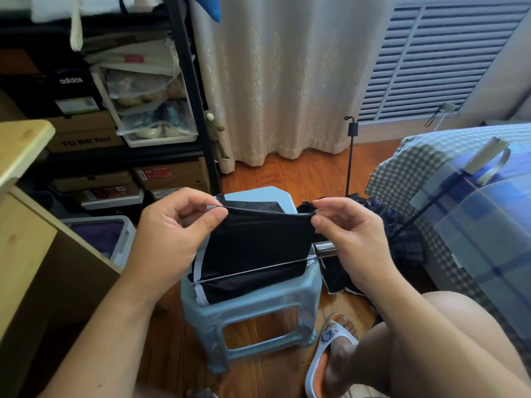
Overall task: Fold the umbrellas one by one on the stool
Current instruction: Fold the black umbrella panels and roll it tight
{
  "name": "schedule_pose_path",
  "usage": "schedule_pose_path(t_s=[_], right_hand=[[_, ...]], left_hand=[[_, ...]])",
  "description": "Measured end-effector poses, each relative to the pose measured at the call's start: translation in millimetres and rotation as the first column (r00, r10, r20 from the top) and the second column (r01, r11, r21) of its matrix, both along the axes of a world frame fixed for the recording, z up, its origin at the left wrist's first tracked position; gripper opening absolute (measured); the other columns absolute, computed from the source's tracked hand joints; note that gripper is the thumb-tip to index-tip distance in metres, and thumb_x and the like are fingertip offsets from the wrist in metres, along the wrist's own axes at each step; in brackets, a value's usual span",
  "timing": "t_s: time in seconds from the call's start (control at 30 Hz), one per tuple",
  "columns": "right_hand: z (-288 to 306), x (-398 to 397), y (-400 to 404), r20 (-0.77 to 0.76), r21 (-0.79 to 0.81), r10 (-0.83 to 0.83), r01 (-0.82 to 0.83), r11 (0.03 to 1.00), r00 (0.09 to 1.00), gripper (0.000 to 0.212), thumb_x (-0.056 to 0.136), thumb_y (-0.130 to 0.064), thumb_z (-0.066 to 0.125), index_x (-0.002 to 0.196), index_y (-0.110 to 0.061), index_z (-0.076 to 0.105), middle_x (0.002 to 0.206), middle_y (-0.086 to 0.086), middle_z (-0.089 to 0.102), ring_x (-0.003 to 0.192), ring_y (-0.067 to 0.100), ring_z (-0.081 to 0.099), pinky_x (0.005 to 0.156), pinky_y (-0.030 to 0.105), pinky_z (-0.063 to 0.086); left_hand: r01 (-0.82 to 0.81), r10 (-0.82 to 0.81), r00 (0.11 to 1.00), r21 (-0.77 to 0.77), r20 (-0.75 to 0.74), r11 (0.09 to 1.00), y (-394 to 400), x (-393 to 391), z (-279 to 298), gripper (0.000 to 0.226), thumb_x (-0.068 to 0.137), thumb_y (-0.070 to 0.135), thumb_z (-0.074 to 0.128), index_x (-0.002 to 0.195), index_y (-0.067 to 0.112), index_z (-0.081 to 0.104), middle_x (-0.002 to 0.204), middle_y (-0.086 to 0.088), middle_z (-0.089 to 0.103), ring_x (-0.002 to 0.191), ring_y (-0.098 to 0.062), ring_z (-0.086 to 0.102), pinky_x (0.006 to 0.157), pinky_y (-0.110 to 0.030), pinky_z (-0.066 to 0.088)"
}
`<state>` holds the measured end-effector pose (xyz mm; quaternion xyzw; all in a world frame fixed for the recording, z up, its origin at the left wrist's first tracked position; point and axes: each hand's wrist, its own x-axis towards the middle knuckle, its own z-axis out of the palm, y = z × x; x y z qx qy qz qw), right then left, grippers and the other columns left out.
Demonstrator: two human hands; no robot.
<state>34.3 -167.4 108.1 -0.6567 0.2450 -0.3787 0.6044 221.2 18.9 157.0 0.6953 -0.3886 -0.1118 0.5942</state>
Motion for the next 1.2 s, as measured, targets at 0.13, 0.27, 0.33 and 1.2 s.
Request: schedule_pose_path(t_s=[0.13, 0.27, 0.33, 1.2], right_hand=[[-3, 2, -3, -0.039, -0.019, -0.01, 0.009, 1.0, 0.999, 0.022, 0.088, 0.001, 0.075, 0.099, -0.018, 0.078, 0.089, 0.009, 0.076, 0.085, 0.023, 0.072, 0.084, 0.036, 0.06], [-1, 0, -10, -0.157, -0.001, 0.13, -0.131, 0.991, 0.979, 0.028, 0.092, -0.011, 0.074, 0.117, -0.023, 0.075, 0.104, 0.015, 0.067, 0.097, 0.023, 0.069, 0.093, 0.036, 0.058], [-2, 3, -13, -0.17, -0.029, 0.169, -0.177, 0.984, 0.971, 0.019, 0.092, -0.009, 0.074, 0.108, -0.017, 0.077, 0.108, 0.013, 0.064, 0.1, 0.021, 0.068, 0.092, 0.034, 0.057], [-25, 82, -81, -0.85, -0.411, -0.177, -0.415, 0.812, 0.496, 0.024, 0.1, -0.038, 0.062, 0.11, -0.016, 0.068, 0.107, 0.001, 0.064, 0.099, 0.023, 0.06, 0.08, 0.034, 0.047]], left_hand=[[0.001, -0.001, 0.999, -0.004, 0.038, 1.0, 1, -2, 2, 0.009, 0.081, 0.025, 0.072, 0.089, 0.02, 0.072, 0.088, 0.004, 0.074, 0.083, -0.011, 0.071, 0.072, -0.016, 0.056], [0.014, -0.014, 0.999, 0.001, 0.046, 1.0, 0, -3, 2, 0.007, 0.081, 0.023, 0.072, 0.088, 0.022, 0.073, 0.086, 0.004, 0.073, 0.082, -0.011, 0.071, 0.072, -0.017, 0.056], [0.016, -0.016, 0.999, 0.001, 0.04, 1.0, 0, -1, 1, 0.006, 0.082, 0.022, 0.073, 0.088, 0.022, 0.073, 0.085, 0.004, 0.073, 0.082, -0.012, 0.071, 0.072, -0.019, 0.057], [-0.074, -0.396, 0.875, 0.886, 0.278, 0.458, -13, 27, -76, 0.058, 0.102, 0.066, 0.025, 0.157, 0.048, 0.025, 0.166, 0.013, 0.026, 0.152, -0.02, 0.024, 0.121, -0.044, 0.027]])
